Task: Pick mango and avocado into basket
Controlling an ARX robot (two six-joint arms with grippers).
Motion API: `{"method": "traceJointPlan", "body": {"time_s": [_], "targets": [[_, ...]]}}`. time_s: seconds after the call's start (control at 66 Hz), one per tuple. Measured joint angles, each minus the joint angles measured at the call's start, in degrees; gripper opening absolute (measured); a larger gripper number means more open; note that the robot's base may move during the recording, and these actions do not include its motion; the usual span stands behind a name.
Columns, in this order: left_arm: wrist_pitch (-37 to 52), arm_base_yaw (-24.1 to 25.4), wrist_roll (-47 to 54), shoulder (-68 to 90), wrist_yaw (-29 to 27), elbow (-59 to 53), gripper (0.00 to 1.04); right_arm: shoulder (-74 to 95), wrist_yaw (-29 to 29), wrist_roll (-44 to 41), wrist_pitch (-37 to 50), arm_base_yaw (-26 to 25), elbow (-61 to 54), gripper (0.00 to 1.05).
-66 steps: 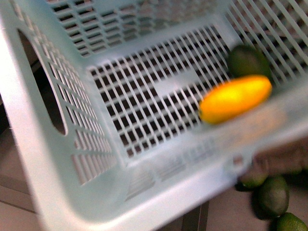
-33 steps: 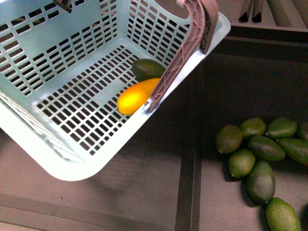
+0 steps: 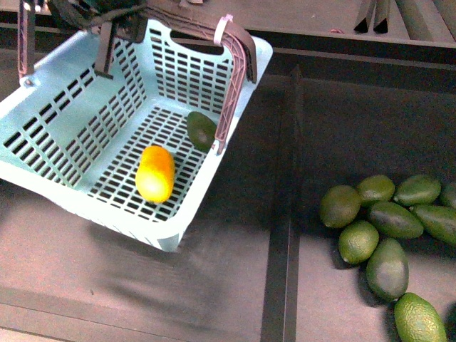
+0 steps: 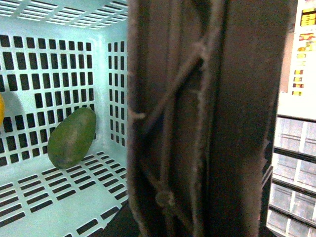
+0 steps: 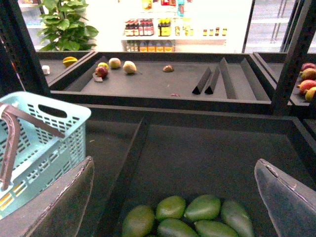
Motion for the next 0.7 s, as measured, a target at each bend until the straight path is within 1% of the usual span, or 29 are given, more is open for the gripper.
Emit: {"method": "traceJointPlan", "body": {"time_s": [0.318,0.333,0.363,0.379,0.409,0.424,0.454,0.469,0.5,0.53,0.545,0.576,0.606,0.621,0.636,0.666,0.697], "targets": [[0.5,0.8,-3.0,2.3,1.0,-1.5,0.14,0.0,0.0,0.0,0.0,0.0,0.0,0.96],[0.6,0.8,-3.1,2.3,1.0,-1.6,0.15,0.0,0.0,0.0,0.0,0.0,0.0,0.96],[0.9,0.8,-3.0,2.2,0.6,-1.9,0.19,0.0,0.0,0.0,0.0,0.0,0.0,0.96],[-7.0,-0.5,-2.0,-21.5,-13.2,-19.3,0.96,0.0,0.0,0.0,0.0,0.0,0.0,0.96],[-6.3,-0.5,-0.6,-21.4,-12.8,-19.6,0.96,0.0,0.0,0.0,0.0,0.0,0.0,0.96],[-1.9,-0.3,3.0,-21.2,-11.3,-21.2,0.93,0.0,0.0,0.0,0.0,0.0,0.0,0.96],[10.8,0.3,12.3,-21.2,-7.5,-25.9,0.86,0.0,0.0,0.0,0.0,0.0,0.0,0.96],[14.0,0.5,15.0,-21.2,-6.7,-27.3,0.84,0.0,0.0,0.0,0.0,0.0,0.0,0.96],[26.6,1.2,25.1,-21.4,-4.6,-33.0,0.77,-0.1,0.0,0.0,0.0,0.0,0.0,0.96],[37.9,1.9,38.2,-21.9,-3.2,-38.4,0.70,0.0,0.0,0.0,0.0,0.0,0.0,0.96],[40.1,2.1,39.5,-22.2,-3.0,-39.5,0.68,0.0,0.0,0.0,0.0,0.0,0.0,0.96],[47.8,3.1,51.6,-24.0,-2.3,-43.7,0.61,0.0,0.0,0.0,0.0,0.0,0.0,0.96],[53.4,4.1,60.9,-26.4,-1.5,-46.8,0.54,0.0,0.0,0.0,0.0,0.0,0.0,0.96],[55.2,4.6,63.8,-27.8,-1.3,-48.0,0.51,0.0,0.0,0.0,0.0,0.0,0.0,0.96],[55.9,4.9,66.6,-28.5,-1.1,-48.6,0.49,0.0,0.0,0.0,0.0,0.0,0.0,0.96],[57.4,5.9,72.3,-31.3,-0.6,-50.7,0.42,0.0,0.0,0.0,0.0,0.0,0.0,0.96],[57.9,6.8,75.8,-33.5,0.1,-52.7,0.34,0.0,0.0,0.0,0.0,0.0,0.0,0.96]]}}
